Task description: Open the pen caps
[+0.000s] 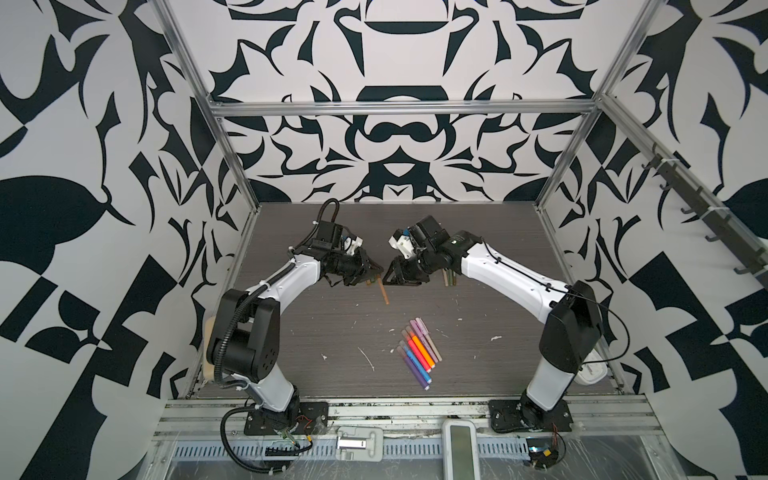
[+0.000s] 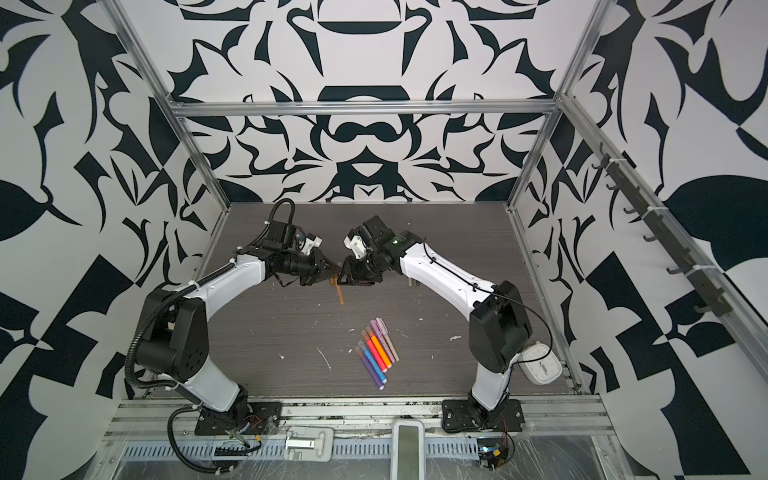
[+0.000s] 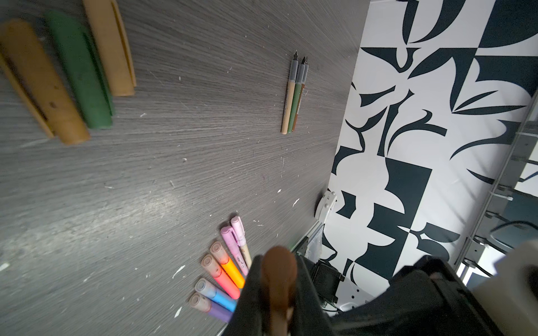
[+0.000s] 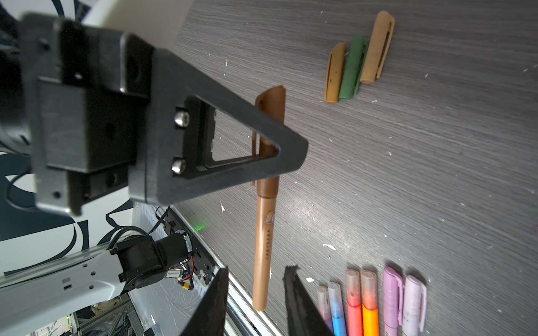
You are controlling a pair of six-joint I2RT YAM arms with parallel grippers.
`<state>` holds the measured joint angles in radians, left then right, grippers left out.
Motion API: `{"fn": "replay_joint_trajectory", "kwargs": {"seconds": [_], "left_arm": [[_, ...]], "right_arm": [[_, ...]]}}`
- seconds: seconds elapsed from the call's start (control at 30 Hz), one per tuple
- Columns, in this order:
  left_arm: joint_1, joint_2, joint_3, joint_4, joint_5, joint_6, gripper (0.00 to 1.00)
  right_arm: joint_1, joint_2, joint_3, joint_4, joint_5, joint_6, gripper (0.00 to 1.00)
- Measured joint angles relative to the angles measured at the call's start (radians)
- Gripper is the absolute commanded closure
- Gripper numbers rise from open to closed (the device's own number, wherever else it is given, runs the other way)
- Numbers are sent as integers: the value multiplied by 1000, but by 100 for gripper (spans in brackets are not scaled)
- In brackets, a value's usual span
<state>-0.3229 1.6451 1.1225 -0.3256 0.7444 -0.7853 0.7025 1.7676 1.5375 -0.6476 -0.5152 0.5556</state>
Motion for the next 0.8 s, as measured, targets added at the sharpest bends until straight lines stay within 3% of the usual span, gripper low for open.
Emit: {"fn": "replay_joint_trajectory", "kwargs": {"seconds": [0.33, 0.53, 0.67, 0.73, 0.8], "left_arm": [[0, 0, -2, 10, -4, -4, 100], [0, 0, -2, 15, -7, -4, 100], [0, 0, -2, 21, -5, -4, 100], [-1, 0, -2, 21, -4, -4, 100], [-1, 0, -2, 24, -6, -4, 100]], "right_arm": [[39, 74, 11, -7, 49, 19, 69], [86, 72, 34, -26, 197, 23, 72], [133, 76, 86, -84, 341, 51, 79], [146, 79, 107, -104, 375, 58, 86], [148, 79, 108, -102, 381, 64, 88]]}}
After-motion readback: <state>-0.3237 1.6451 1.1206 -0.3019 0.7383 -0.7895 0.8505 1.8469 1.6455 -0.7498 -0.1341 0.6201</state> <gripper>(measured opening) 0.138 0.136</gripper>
